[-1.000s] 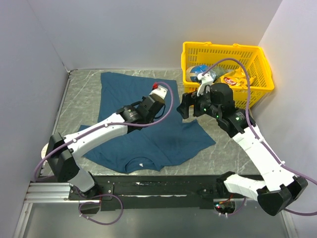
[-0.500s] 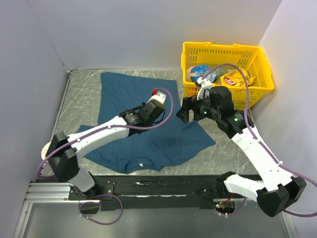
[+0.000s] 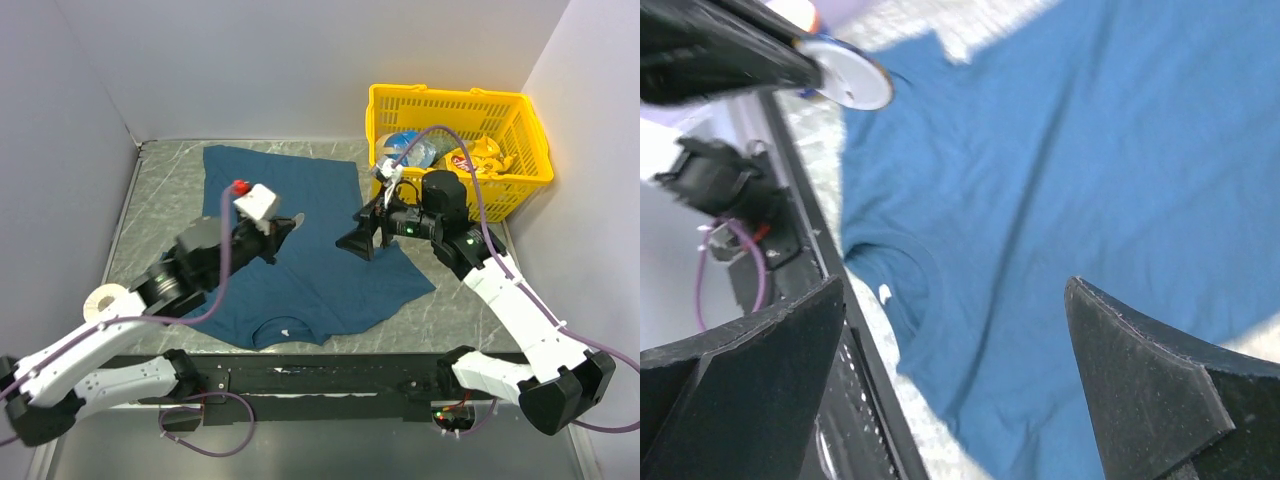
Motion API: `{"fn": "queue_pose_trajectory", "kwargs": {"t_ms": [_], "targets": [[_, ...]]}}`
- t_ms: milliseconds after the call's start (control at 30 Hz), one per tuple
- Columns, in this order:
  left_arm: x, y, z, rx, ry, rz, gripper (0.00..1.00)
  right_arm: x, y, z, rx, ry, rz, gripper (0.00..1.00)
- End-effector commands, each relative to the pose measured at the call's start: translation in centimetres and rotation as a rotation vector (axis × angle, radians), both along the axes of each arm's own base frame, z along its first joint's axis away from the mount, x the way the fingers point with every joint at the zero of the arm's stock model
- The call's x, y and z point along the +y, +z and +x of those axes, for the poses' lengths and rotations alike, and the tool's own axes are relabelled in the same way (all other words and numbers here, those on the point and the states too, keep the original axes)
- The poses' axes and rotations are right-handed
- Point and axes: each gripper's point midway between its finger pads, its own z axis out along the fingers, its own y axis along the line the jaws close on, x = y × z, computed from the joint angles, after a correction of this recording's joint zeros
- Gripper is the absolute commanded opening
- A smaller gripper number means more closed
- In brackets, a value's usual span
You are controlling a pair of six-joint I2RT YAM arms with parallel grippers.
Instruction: Pin the brooch onto the clothing
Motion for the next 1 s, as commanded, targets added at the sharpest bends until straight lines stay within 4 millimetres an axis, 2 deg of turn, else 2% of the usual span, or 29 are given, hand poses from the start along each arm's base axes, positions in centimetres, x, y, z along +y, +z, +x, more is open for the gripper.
{"fn": "queue_pose_trajectory", "kwargs": {"t_ms": [0,133,267,333,367,467,533,733,800,867,900,933,967], "targets": [[-0.8,4.7,-2.4,-0.158,-0.164,-0.151,0.01,2.2,6.0,-1.3,-0.217,0.180,0.147,0.95],[-1.2,6.0,-4.1,-0.190,-0.275,-0.167,0.01,3.6,8.5,-1.9,-0.287,0.249,0.230,0.93],[-1.9,6.5,-6.2,-0.220,-0.402,-0.178,0.01,4.7,9.0,-2.3,-0.288,0.284,0.243,0.91],[-1.9,6.1,-6.6,-0.222,-0.422,-0.171,0.01,5.2,9.6,-2.5,-0.311,0.314,0.259,0.89],[-1.8,6.8,-6.8,-0.248,-0.423,-0.190,0.01,5.4,9.8,-2.6,-0.319,0.321,0.266,0.88],[-1.6,7.0,-7.0,-0.259,-0.426,-0.198,0.01,5.8,9.9,-3.0,-0.319,0.350,0.274,0.78],[-1.5,7.1,-7.0,-0.262,-0.423,-0.200,0.01,5.9,9.9,-3.0,-0.315,0.351,0.277,0.61],[-1.5,7.0,-7.0,-0.258,-0.424,-0.203,0.01,6.4,10.1,-3.7,-0.310,0.389,0.300,0.57],[-1.6,6.8,-6.9,-0.253,-0.426,-0.199,0.01,6.5,10.2,-4.0,-0.311,0.406,0.303,0.52],[-1.6,6.8,-6.8,-0.252,-0.423,-0.200,0.01,6.8,10.2,-4.4,-0.304,0.424,0.300,0.42],[-1.7,6.7,-6.8,-0.251,-0.425,-0.197,0.01,6.9,10.1,-4.3,-0.294,0.429,0.294,0.30],[-1.7,6.8,-6.7,-0.253,-0.418,-0.199,0.01,6.9,10.4,-4.6,-0.297,0.440,0.293,0.25],[-1.6,6.8,-6.7,-0.253,-0.414,-0.199,0.01,7.0,10.2,-4.6,-0.284,0.444,0.287,0.14]]}}
